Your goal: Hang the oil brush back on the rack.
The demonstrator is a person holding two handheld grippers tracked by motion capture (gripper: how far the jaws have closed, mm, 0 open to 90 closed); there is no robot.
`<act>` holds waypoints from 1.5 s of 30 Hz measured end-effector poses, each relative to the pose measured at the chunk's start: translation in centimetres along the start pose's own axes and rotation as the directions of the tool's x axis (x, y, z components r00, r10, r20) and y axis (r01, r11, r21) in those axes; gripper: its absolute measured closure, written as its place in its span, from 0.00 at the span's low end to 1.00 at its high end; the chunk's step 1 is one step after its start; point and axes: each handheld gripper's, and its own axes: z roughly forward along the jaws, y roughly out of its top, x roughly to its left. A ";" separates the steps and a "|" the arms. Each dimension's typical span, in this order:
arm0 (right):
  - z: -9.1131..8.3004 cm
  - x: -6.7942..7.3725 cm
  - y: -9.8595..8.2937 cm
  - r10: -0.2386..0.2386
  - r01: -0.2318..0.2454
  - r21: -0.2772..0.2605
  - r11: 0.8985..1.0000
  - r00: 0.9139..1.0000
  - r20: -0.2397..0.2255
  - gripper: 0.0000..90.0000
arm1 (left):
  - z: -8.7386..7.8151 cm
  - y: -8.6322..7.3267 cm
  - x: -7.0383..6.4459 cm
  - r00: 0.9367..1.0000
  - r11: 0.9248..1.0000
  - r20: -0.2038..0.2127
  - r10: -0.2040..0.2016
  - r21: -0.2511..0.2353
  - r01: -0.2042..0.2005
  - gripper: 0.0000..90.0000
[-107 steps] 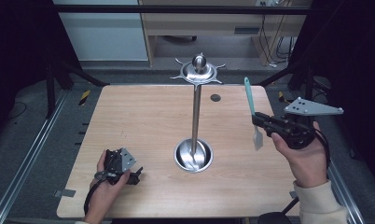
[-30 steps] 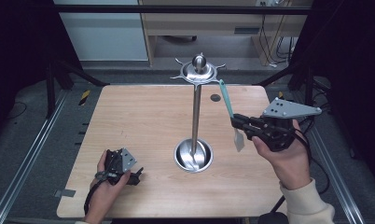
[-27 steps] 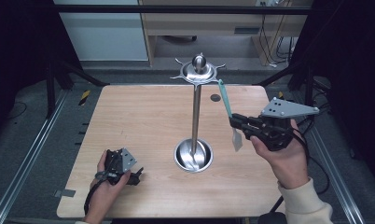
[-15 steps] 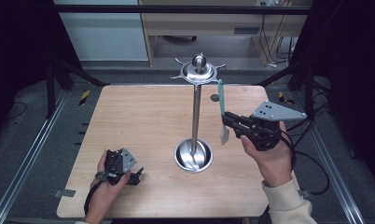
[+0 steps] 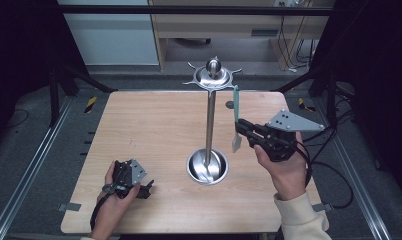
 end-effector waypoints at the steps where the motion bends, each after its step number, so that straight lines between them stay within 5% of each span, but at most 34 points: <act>1: 0.1 0.0 0.0 0.000 0.000 0.002 1.000 1.000 -0.004 0.91 | 0.0 0.0 0.0 1.000 1.000 0.001 0.000 0.000 0.000 0.03; 21: 0.3 -0.1 0.5 -0.013 0.013 0.025 1.000 1.000 -0.003 0.85 | 0.0 0.0 0.0 1.000 1.000 0.005 0.001 0.004 -0.001 0.03; 45: -1.7 -2.5 0.7 -0.018 -0.003 0.120 0.993 0.985 0.172 0.43 | 0.2 0.0 -0.1 1.000 1.000 0.006 0.003 0.009 -0.003 0.03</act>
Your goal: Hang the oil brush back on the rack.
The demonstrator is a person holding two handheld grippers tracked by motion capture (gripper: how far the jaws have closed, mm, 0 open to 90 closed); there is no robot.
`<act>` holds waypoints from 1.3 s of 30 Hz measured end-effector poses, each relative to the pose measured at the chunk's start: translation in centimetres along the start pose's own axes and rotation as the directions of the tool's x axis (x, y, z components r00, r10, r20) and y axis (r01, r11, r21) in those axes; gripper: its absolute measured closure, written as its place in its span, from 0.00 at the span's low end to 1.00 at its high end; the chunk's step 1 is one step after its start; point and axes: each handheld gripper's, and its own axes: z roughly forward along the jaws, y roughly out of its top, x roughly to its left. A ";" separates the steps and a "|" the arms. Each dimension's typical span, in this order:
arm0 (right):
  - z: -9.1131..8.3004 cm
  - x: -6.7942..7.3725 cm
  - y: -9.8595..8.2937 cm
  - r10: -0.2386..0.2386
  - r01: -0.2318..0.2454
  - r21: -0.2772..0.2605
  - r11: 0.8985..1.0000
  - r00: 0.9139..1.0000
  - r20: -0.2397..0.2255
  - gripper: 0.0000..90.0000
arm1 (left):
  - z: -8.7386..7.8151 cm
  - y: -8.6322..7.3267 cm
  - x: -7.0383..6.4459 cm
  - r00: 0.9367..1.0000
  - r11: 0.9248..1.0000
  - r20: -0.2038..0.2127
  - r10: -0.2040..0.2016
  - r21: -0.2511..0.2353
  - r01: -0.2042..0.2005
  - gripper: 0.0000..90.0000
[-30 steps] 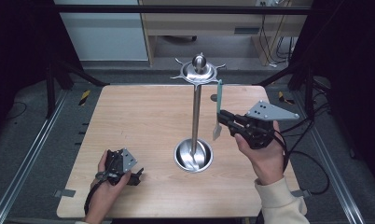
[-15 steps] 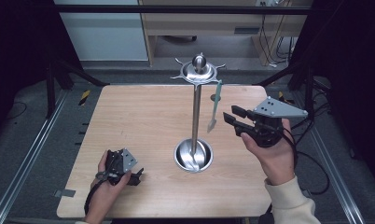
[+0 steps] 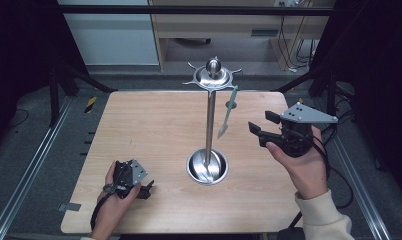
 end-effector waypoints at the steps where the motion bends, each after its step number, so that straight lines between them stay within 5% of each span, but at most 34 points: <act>1: 0.0 -0.1 0.0 0.002 -0.002 0.004 1.000 1.000 0.002 0.41 | 0.0 0.0 0.0 1.000 1.000 0.000 0.000 0.001 0.000 0.03; 21: 0.1 -1.6 -1.1 0.000 -0.002 0.039 0.999 0.998 0.061 0.13 | 0.0 0.0 -0.1 1.000 1.000 0.005 0.002 0.005 -0.002 0.03; 39: -0.2 -2.2 -4.6 -0.010 0.004 0.070 0.998 0.997 0.083 0.12 | 0.1 0.0 -0.1 1.000 1.000 0.006 0.006 0.010 -0.006 0.03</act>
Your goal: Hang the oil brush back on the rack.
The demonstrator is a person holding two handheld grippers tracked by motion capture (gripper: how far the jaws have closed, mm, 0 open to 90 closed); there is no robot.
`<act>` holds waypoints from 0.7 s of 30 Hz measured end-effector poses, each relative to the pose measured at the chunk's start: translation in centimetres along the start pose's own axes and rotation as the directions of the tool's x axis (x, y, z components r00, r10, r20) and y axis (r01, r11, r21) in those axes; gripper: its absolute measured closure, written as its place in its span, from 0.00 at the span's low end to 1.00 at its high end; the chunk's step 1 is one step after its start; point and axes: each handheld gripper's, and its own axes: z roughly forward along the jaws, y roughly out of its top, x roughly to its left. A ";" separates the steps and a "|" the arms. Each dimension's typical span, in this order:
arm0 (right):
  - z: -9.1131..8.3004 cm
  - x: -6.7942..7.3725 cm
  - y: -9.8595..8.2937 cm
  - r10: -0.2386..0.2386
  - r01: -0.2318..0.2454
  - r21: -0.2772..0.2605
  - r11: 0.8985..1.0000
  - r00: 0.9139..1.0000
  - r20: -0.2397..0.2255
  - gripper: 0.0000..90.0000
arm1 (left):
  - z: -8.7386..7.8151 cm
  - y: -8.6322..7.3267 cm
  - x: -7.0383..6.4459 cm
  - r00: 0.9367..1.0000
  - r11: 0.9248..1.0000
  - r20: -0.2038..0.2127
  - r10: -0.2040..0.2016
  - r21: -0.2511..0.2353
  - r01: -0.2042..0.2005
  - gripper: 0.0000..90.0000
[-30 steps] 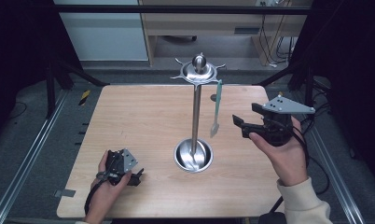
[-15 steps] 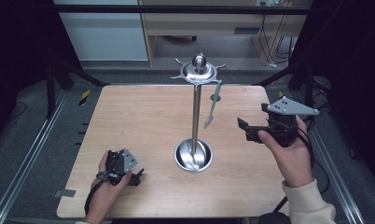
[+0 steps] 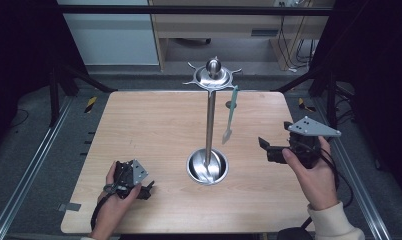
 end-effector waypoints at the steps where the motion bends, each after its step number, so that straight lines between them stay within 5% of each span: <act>1: 0.3 0.1 -0.8 -0.005 0.005 0.022 1.000 1.000 0.005 0.12 | 0.0 0.0 0.0 1.000 1.000 0.000 0.000 0.000 0.000 0.03; 21: 3.9 1.0 -6.6 0.008 -0.006 0.151 0.989 1.000 -0.019 0.13 | 0.0 0.0 0.0 1.000 1.000 -0.001 0.000 -0.001 0.000 0.03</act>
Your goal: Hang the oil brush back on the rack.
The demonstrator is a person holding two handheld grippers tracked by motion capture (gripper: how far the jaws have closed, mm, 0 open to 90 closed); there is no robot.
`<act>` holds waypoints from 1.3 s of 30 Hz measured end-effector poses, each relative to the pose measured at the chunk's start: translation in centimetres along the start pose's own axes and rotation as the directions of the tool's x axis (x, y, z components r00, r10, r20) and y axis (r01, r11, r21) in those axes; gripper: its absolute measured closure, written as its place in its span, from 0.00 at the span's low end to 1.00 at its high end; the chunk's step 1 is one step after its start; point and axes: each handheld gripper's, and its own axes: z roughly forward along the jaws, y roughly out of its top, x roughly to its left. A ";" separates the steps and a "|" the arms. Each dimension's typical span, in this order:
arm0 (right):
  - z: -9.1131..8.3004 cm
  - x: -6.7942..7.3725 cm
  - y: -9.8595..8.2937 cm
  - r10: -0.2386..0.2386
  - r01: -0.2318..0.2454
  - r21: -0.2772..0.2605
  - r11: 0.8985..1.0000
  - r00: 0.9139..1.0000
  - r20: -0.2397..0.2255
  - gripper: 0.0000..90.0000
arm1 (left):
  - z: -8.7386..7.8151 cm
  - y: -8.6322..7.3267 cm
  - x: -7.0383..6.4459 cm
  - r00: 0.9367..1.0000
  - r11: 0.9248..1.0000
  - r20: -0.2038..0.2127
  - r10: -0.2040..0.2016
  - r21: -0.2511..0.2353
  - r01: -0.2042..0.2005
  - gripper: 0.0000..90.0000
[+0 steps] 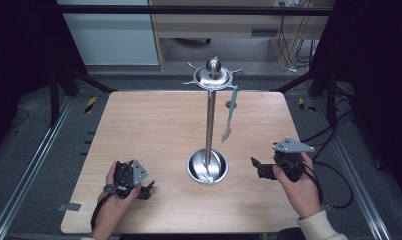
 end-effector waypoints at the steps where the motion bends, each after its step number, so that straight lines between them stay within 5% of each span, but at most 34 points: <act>1: 0.2 0.0 -0.1 -0.002 0.002 0.004 1.000 1.000 -0.001 0.13 | 0.0 0.0 0.0 1.000 1.000 0.000 0.000 0.000 0.000 0.03; 39: 7.3 -2.8 -4.0 0.102 -0.100 0.116 0.988 0.995 -0.017 0.13 | 0.0 0.0 0.0 1.000 1.000 0.002 0.003 0.003 -0.003 0.03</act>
